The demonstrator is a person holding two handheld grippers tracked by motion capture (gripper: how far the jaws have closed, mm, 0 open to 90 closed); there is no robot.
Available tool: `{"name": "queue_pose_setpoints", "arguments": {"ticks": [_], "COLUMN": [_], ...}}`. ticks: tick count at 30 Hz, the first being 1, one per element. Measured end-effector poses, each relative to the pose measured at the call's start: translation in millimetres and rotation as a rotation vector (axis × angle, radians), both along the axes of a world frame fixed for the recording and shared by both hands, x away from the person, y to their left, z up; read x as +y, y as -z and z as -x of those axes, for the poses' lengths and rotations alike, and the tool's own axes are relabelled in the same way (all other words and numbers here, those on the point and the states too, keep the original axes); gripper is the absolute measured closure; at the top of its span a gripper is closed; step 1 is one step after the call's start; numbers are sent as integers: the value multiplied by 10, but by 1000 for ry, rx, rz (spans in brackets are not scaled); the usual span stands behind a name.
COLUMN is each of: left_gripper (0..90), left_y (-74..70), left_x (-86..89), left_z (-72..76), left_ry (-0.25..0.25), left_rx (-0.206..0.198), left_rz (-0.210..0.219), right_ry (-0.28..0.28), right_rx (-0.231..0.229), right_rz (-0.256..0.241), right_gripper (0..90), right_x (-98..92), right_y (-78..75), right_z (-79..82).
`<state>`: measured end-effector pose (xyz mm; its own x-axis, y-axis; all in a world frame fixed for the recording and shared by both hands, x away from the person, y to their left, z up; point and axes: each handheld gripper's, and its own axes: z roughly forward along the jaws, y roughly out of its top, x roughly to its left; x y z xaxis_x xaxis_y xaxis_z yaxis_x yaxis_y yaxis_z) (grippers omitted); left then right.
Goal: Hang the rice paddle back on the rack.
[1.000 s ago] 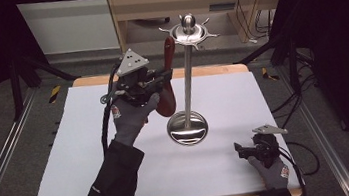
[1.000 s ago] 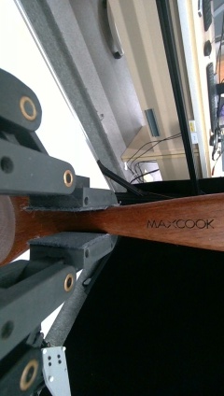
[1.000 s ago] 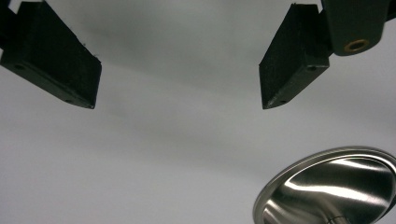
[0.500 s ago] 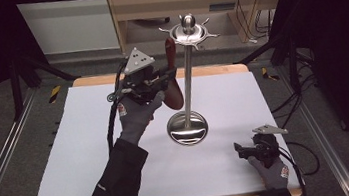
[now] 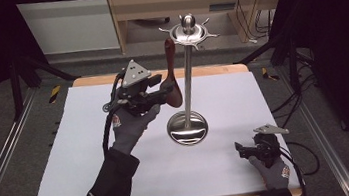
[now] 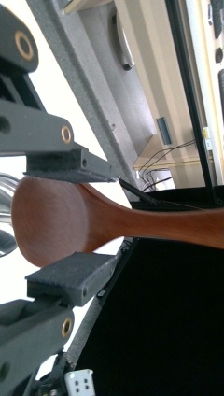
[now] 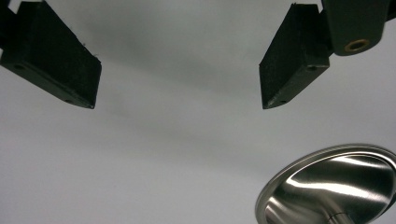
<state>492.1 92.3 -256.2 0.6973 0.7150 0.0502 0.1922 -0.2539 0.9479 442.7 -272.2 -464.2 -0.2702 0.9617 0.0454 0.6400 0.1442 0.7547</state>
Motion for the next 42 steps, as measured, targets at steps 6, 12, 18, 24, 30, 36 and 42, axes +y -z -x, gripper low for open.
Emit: {"name": "queue_pose_setpoints", "arguments": {"ticks": [6,12,18,24,30,36,42], "left_gripper": [452,408,368,338,320,308,292], "left_y": [157,350,522,752,970,1184,1343], "left_x": [143,238,350,475,630,782,949], "left_z": [75,133,176,216,231,269,300], "left_ry": [-3,-9,-23,-41,-63,-92,-115], "left_rx": [18,43,60,82,117,149,173], "left_rz": [4,5,-7,-28,-47,-58,-62], "right_ry": [3,0,-1,3,2,5,5], "right_rx": [3,0,-3,1,0,1,4], "right_rz": [-5,-5,-2,-3,-2,4,13], "right_gripper": [124,119,116,114,112,112,111], "right_x": [6,0,-4,4,2,2,0], "right_y": [0,-5,-6,-4,-3,2,10], "right_z": [2,6,5,8,9,8,8]}}
